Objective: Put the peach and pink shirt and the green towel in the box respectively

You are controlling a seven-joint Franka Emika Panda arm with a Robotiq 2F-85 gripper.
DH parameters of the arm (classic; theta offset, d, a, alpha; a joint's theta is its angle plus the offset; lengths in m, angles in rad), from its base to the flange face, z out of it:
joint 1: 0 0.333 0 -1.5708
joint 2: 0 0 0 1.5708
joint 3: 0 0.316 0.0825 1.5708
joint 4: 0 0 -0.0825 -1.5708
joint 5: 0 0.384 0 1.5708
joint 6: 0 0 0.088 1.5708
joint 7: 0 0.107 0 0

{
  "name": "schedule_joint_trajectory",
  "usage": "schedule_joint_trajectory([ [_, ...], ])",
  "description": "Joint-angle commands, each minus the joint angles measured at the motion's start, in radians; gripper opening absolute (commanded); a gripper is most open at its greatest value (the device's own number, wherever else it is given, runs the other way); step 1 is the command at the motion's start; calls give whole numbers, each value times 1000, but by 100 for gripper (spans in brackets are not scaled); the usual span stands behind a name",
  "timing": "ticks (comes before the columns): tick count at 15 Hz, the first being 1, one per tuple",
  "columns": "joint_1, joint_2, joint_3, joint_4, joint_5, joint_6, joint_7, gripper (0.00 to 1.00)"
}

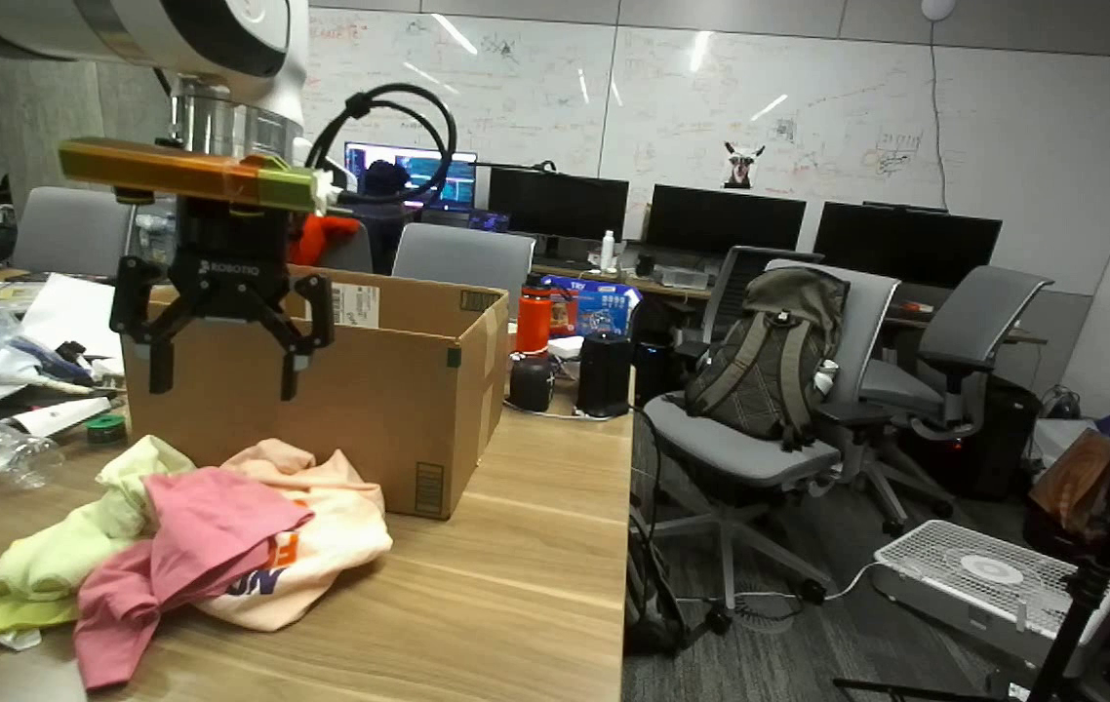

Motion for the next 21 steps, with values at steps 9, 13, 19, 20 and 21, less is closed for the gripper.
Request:
schedule_joint_trajectory([
  [9, -1, 269, 62, 92, -5, 32, -7, 100],
  [13, 6, 322, 99, 141, 20, 73, -13, 100],
  [19, -9, 414, 111, 205, 35, 171, -1, 100],
  [20, -12, 428, 111, 210, 35, 194, -1, 100],
  [21, -17, 445, 110, 215, 37, 214, 0, 100],
])
